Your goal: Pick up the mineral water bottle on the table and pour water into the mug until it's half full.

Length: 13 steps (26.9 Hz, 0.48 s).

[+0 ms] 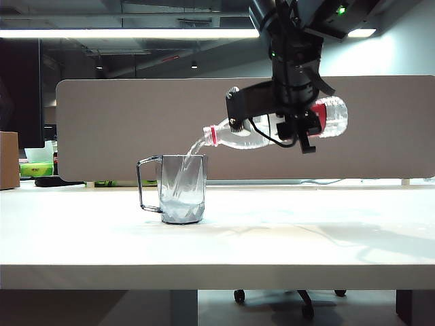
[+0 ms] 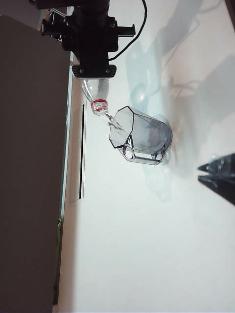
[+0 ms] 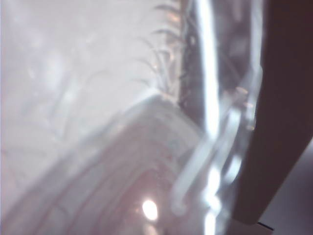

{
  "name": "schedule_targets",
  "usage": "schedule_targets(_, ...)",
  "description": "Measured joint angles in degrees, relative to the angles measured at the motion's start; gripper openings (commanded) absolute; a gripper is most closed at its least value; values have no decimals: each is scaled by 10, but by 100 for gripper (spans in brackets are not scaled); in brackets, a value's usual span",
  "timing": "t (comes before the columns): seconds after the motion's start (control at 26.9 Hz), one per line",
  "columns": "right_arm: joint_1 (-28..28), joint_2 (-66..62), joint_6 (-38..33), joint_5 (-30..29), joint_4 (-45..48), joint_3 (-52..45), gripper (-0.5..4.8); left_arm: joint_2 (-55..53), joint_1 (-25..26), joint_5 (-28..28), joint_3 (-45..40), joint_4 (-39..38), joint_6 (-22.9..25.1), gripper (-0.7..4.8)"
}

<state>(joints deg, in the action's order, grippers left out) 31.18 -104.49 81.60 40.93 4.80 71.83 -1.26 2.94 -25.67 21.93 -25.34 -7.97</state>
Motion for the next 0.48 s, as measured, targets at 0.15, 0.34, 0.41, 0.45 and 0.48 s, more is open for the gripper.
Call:
schedule_targets(0.15, 10, 0, 32, 8, 36, 0, 193, 0, 0, 0, 0, 0, 0, -5)
schedule_targets(0.34, 11, 0, 41, 23, 35, 0, 193, 0, 0, 0, 0, 0, 0, -5)
schedule_targets(0.41, 11, 0, 42, 31, 37, 0, 193, 0, 0, 0, 0, 0, 0, -5)
schedule_targets(0.45, 10, 0, 42, 35, 38, 0, 193, 0, 0, 0, 0, 0, 0, -5)
schedule_targets(0.48, 10, 0, 42, 37, 38, 0, 193, 0, 0, 0, 0, 0, 0, -5)
